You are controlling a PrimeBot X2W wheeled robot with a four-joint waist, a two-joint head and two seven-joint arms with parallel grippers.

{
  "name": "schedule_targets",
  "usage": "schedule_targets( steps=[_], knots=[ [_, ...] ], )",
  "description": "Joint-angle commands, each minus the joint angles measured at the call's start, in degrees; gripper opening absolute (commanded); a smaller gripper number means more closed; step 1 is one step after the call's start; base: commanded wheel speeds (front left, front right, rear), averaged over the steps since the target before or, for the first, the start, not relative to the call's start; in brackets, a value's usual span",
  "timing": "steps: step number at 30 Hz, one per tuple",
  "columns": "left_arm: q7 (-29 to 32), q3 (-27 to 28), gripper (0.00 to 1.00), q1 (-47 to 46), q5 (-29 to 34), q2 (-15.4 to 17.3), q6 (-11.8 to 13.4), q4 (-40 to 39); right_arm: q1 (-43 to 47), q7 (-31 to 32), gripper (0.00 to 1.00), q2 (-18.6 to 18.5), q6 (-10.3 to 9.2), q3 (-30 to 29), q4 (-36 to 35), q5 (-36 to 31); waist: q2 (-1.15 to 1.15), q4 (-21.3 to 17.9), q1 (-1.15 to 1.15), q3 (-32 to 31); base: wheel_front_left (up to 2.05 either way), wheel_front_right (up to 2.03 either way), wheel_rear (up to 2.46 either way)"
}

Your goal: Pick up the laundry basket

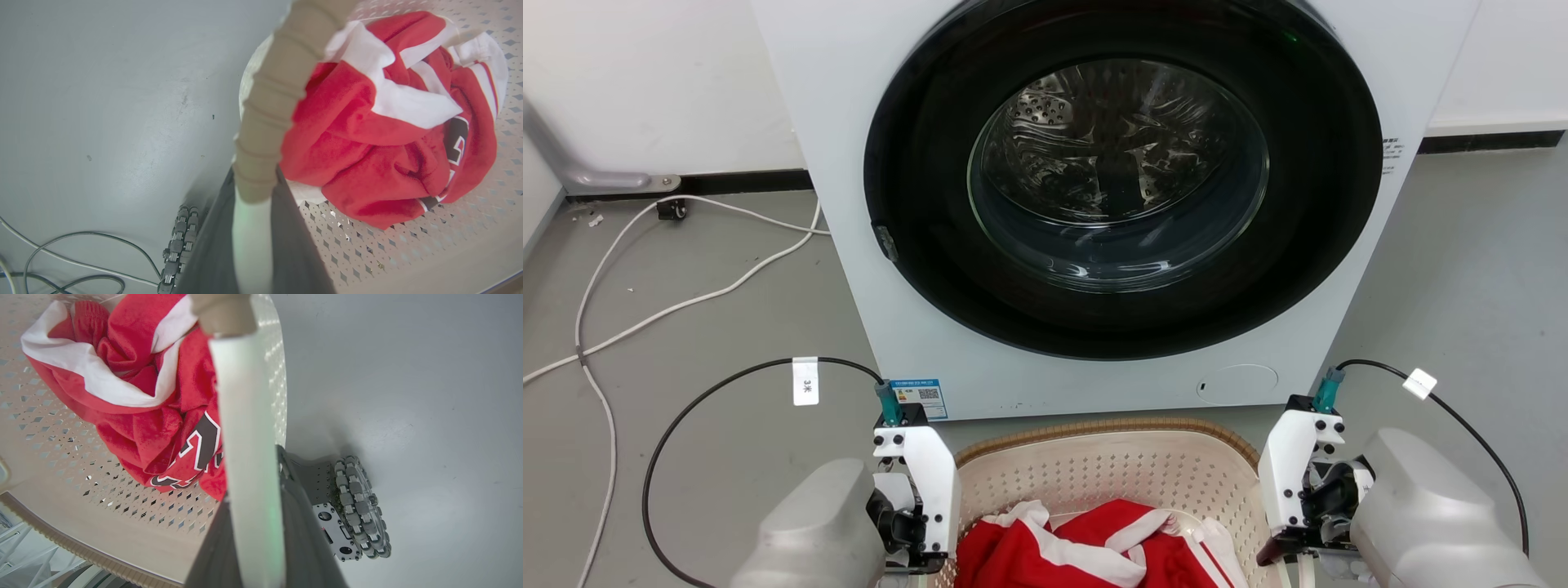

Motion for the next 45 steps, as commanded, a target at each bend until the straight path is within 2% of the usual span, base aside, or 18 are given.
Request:
schedule_targets(
  steps=[1,45],
  knots=[
    [-0.2,0.0,0.0,-0.6,-0.6,-1.7,-0.8,-0.6,-0.4,0.1,0.0,2.0,0.16,-0.5,-0.5,0.5,0.0,0.0,0.0,0.0,0.0,0.0,0.0],
    [-1.6,-2.0,0.0,-1.5,-3.2,-2.3,-0.8,1.5,1.3,1.3,0.0,2.6,0.16,-5.3,-0.5,-2.9,0.0,-0.4,0.0,0.9,0.0,0.0,0.0]
  ],
)
